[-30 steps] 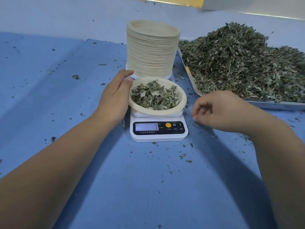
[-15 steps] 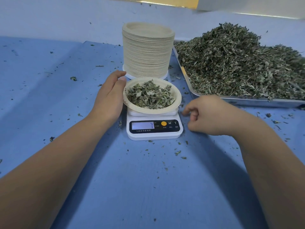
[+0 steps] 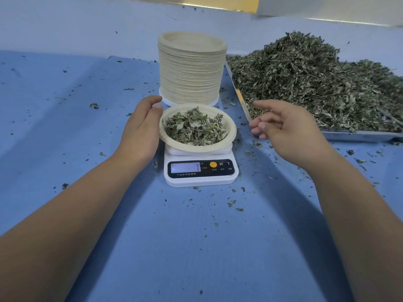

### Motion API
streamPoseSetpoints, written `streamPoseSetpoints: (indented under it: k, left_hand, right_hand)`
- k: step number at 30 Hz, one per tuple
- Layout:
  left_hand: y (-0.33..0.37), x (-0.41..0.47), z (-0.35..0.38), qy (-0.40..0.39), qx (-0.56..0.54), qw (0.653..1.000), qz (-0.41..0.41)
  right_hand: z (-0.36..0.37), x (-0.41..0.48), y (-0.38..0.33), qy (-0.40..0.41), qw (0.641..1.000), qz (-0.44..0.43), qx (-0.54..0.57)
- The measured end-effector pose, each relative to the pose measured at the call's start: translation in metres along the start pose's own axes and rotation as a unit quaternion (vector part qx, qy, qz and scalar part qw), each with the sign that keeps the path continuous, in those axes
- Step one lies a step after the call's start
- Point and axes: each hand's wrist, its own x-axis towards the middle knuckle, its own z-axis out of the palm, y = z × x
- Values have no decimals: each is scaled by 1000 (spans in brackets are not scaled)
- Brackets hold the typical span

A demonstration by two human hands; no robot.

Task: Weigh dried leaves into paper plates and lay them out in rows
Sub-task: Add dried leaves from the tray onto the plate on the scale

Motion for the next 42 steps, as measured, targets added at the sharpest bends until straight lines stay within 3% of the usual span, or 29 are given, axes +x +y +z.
streamPoseSetpoints:
  k: [8, 14, 24, 34, 42]
  left_hand:
    - [-1, 1, 0, 0, -11, 1000, 1]
    - [-1, 1, 0, -5, -9, 1000, 1]
    - [-3, 7, -1, -2, -9, 1000, -17]
    - [-6, 6, -2, -12, -20, 1000, -13]
    - [-4, 11, -3, -31, -140, 986, -84]
  right_hand:
    - [1, 1, 9, 68, 997, 23, 24]
    - [-5, 0, 4, 171, 984, 30, 42]
    - [-6, 38, 12, 122, 992, 10, 9]
    - [-11, 89, 27, 66, 991, 86, -81]
    - [-2, 101, 25, 34, 985, 85, -146]
